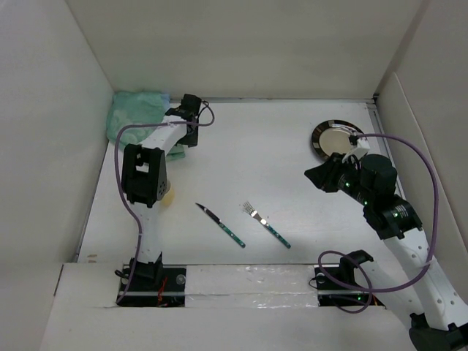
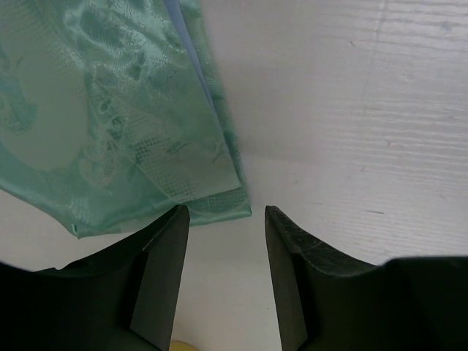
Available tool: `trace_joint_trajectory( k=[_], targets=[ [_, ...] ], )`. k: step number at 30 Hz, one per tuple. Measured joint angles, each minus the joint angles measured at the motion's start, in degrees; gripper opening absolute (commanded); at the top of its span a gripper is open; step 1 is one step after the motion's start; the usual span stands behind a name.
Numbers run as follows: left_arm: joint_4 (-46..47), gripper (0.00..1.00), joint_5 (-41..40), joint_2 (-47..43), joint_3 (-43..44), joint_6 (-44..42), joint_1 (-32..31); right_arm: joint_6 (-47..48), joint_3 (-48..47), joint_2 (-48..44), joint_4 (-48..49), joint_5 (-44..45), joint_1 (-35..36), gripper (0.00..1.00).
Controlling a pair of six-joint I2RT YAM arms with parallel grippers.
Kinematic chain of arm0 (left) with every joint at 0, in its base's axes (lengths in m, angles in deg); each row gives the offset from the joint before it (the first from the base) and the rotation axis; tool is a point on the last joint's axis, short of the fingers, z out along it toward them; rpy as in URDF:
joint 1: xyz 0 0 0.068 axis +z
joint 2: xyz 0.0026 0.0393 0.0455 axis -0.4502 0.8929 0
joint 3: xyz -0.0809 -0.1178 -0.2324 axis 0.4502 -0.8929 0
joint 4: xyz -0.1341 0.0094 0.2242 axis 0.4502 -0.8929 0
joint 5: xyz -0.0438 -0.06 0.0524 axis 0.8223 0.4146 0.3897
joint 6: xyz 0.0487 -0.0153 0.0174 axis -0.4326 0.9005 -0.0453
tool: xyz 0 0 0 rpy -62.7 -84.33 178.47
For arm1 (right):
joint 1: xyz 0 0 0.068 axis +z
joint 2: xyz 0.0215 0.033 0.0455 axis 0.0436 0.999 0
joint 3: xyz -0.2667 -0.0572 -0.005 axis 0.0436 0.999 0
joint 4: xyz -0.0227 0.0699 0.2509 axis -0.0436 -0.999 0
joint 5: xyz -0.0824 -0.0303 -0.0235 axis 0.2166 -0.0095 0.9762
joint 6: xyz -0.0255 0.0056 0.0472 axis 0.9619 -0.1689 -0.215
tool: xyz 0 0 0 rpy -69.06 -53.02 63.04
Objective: Set the dinner table for one person
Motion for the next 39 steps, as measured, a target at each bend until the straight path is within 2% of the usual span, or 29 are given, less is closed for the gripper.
trace_joint_trajectory(
  k=[10, 12, 13, 19, 21, 22, 23, 30, 33, 39],
  targets=[
    [-0.9, 0.38, -1.6, 5.2, 2.0, 0.5, 0.7, 0.0, 0.0, 0.1, -0.8, -1.2, 0.2, 0.26],
    [-0.8, 0.36, -1.5, 5.8, 2.5, 0.8, 0.8, 0.0, 0.0, 0.1, -1.0, -1.3, 0.5, 0.26],
    [-0.8, 0.30, -1.4, 6.0, 2.5, 1.0, 0.9, 0.0, 0.0, 0.0, -1.1, -1.3, 0.5, 0.26],
    [-1.2, 0.27, -1.5, 7.7, 2.8, 1.5, 1.4, 0.0, 0.0, -0.6, -2.2, -0.8, 0.5, 0.26],
    [-1.3, 0.18, -1.2, 7.8, 2.8, 1.7, 1.4, 0.0, 0.0, -0.7, -2.6, -0.4, 0.5, 0.26],
    [-1.4, 0.05, -1.3, 7.9, 2.8, 1.8, 1.4, 0.0, 0.0, -0.6, -2.7, -0.2, 0.5, 0.26],
    [-1.5, 0.00, -1.2, 8.0, 2.8, 2.1, 1.4, 0.0, 0.0, -0.6, -2.8, -0.2, 0.5, 0.26],
    [-1.6, 0.00, 0.5, 8.0, 2.8, 2.7, 1.4, 0.0, 0.0, -0.6, -3.1, 0.0, 0.5, 0.26],
    [-1.4, 0.00, 3.9, 7.9, 3.8, 4.5, 0.5, 0.0, 0.0, -0.2, -3.1, -0.1, 0.5, 0.26],
    [0.9, 0.00, 14.3, 7.9, 8.7, 10.0, -7.3, 0.3, 0.0, 1.7, -3.1, 0.3, 0.5, 0.26]
  ],
)
